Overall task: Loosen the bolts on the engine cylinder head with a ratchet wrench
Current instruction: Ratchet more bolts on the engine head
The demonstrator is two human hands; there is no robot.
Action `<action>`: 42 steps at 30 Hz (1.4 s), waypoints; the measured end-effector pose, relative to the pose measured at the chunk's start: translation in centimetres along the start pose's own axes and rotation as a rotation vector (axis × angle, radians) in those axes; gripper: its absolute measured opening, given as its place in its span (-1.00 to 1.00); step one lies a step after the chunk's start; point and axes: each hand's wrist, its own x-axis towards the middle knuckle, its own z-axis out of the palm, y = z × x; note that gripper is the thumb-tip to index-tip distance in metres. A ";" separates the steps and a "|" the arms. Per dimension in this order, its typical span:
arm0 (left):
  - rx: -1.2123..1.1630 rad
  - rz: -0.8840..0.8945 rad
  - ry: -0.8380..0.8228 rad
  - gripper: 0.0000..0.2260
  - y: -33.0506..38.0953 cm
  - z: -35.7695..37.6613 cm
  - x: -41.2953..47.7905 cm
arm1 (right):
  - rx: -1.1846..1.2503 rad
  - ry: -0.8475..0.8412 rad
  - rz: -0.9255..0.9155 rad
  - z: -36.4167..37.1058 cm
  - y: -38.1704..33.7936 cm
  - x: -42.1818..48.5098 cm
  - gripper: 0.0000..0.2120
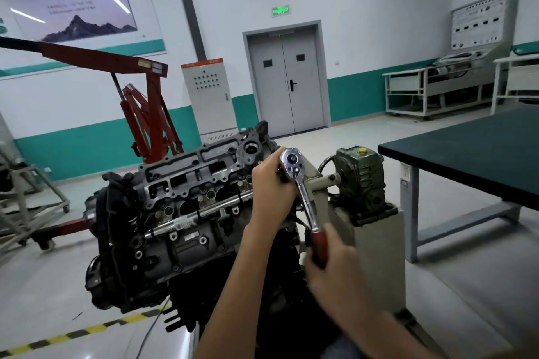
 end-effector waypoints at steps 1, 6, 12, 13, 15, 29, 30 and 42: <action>-0.033 -0.019 0.012 -0.74 0.1 0.3 -0.2 | 0.114 0.012 0.040 1.6 -1.1 -0.7 -0.80; -0.145 -0.124 -0.038 -0.64 0.6 0.5 0.0 | 0.218 0.000 0.077 2.6 -1.3 -1.0 -0.82; -0.045 -0.131 -0.034 -0.63 0.6 0.6 0.6 | -0.360 -0.247 -0.241 -7.2 3.4 5.4 -0.73; -0.038 -0.126 -0.040 -0.69 0.5 0.6 0.7 | -0.441 -0.263 -0.294 -8.8 3.4 7.1 -0.74; -0.056 -0.136 -0.052 -0.74 0.5 0.5 0.8 | -0.575 -0.247 -0.386 -10.4 3.1 9.6 -0.74; -0.146 -0.104 -0.031 -0.66 0.1 0.1 0.4 | 0.248 0.011 0.049 2.7 -2.3 -1.3 -0.72; -0.120 -0.115 -0.051 -0.67 0.2 0.0 0.6 | 0.187 -0.008 0.034 1.8 -1.4 -0.8 -0.73; -0.083 -0.119 -0.068 -0.66 0.5 -0.3 0.8 | -0.522 -0.217 -0.342 -9.0 3.3 9.1 -0.76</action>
